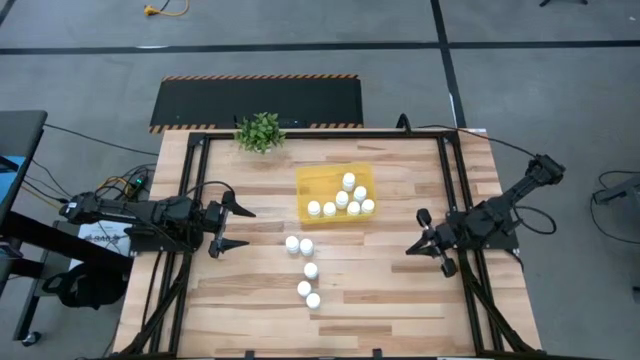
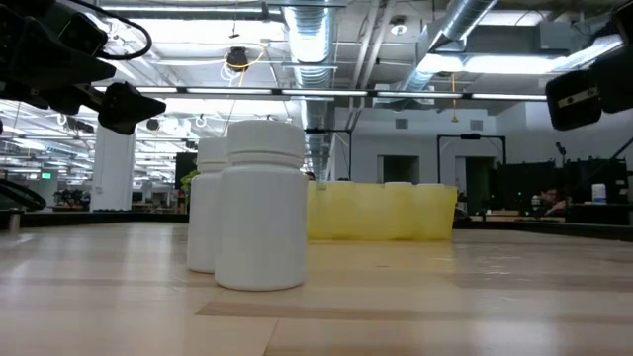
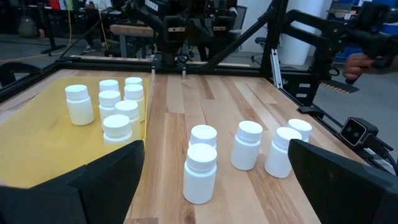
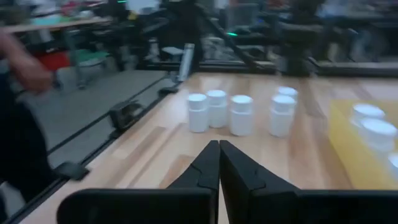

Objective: Pick and place pill bottles into a basket
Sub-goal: Put the white medicine bottle into the yellow bin

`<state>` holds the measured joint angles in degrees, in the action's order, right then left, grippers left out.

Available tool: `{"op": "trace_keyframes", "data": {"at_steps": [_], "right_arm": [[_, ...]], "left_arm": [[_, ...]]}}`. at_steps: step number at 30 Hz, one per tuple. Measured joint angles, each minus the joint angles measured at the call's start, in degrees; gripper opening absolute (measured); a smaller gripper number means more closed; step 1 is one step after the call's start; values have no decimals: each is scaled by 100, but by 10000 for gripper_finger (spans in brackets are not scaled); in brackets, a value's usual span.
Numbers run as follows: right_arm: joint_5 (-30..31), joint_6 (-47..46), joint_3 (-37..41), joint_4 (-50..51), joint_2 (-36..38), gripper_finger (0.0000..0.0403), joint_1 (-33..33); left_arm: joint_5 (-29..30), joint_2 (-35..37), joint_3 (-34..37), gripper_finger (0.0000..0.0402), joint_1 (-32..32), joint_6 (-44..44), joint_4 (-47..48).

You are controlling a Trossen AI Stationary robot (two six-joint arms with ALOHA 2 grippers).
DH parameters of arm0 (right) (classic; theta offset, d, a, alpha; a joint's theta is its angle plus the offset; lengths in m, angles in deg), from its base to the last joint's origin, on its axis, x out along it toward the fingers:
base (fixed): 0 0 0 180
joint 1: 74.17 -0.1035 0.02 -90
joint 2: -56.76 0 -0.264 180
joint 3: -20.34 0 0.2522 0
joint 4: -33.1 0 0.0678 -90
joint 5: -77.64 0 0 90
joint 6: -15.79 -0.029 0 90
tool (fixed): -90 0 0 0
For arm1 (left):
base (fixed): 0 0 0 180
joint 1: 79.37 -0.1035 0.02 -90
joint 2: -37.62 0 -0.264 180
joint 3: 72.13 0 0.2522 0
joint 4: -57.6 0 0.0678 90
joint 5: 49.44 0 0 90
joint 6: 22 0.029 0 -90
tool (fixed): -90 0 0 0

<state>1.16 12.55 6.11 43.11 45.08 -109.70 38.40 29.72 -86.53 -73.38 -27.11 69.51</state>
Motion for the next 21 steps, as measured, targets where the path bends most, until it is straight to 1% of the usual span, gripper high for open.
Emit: {"op": "trace_keyframes", "data": {"at_steps": [3, 7, 9, 13, 21], "right_arm": [[-395, 204, 0, 134, 330, 1, 2], [-1077, 241, 2, 257, 555, 1, 4], [-1285, 304, 3, 297, 588, 1, 2], [-1213, 374, 4, 289, 561, 1, 119], [-1073, 375, 7, 265, 415, 1, 894]], "left_arm": [[-1, 0, 2, 386, 1, -5, 1], [1, 0, 1, 386, 1, -22, 1], [-1, 2, 2, 386, 1, 9, 1], [0, 1, 0, 386, 1, -37, 1], [0, 0, 2, 386, 1, -40, 1]]}}
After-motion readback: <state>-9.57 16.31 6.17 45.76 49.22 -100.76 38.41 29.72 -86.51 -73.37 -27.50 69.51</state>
